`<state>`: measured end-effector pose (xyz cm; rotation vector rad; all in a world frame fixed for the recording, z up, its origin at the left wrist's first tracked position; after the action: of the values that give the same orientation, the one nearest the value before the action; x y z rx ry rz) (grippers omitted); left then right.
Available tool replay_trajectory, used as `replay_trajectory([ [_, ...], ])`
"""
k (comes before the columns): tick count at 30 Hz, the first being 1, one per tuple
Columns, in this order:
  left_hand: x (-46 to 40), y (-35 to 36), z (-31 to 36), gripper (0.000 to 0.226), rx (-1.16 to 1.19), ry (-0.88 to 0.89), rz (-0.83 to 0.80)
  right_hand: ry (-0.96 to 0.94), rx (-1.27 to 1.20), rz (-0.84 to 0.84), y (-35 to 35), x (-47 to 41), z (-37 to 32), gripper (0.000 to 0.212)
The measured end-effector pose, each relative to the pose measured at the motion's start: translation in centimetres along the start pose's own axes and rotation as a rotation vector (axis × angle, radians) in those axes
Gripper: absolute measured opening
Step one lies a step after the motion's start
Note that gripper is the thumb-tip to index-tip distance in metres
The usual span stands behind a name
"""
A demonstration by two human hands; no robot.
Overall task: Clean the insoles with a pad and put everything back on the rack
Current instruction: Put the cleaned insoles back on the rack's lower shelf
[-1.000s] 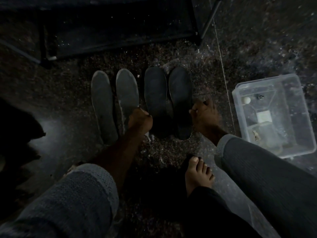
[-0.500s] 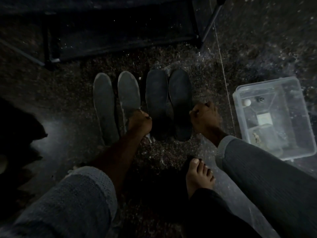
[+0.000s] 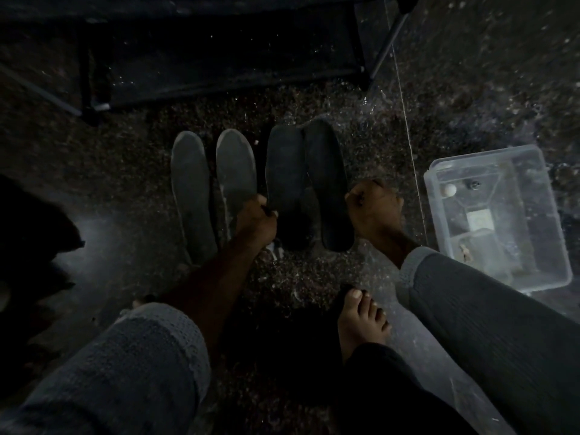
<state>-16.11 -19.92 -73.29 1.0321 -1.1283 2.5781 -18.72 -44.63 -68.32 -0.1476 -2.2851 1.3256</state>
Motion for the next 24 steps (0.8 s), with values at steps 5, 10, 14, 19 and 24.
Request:
replay_trajectory([
  [5,1.4,-1.9,2.4,0.03,0.013,0.068,-0.002,-0.034,-0.226,-0.038,-1.7,0.2,-1.8,0.011],
  [10,3.4,-6.8,6.1,0.021,0.07,0.146,0.006,-0.054,-0.294,-0.02,-5.3,-0.1,-4.7,0.011],
  [14,6.1,-11.7,9.1,0.017,0.157,0.222,0.022,-0.087,-0.408,-0.019,-9.3,0.3,-8.1,0.012],
  [19,10.8,-18.2,13.2,0.017,0.199,0.288,0.06,-0.182,-0.506,0.073,-16.9,2.8,-13.5,0.023],
  [24,17.1,-23.7,16.9,0.013,0.307,0.358,0.061,-0.236,-0.557,0.119,-23.2,6.7,-17.4,0.014],
])
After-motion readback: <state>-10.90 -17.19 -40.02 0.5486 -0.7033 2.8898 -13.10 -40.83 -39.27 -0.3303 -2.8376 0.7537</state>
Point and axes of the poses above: each hand's wrist, its own x-axis away from the middle knuckle, its own y-axis out of the palm, z = x × y, the point moved 8 cm from there along -x, towards the middle knuckle
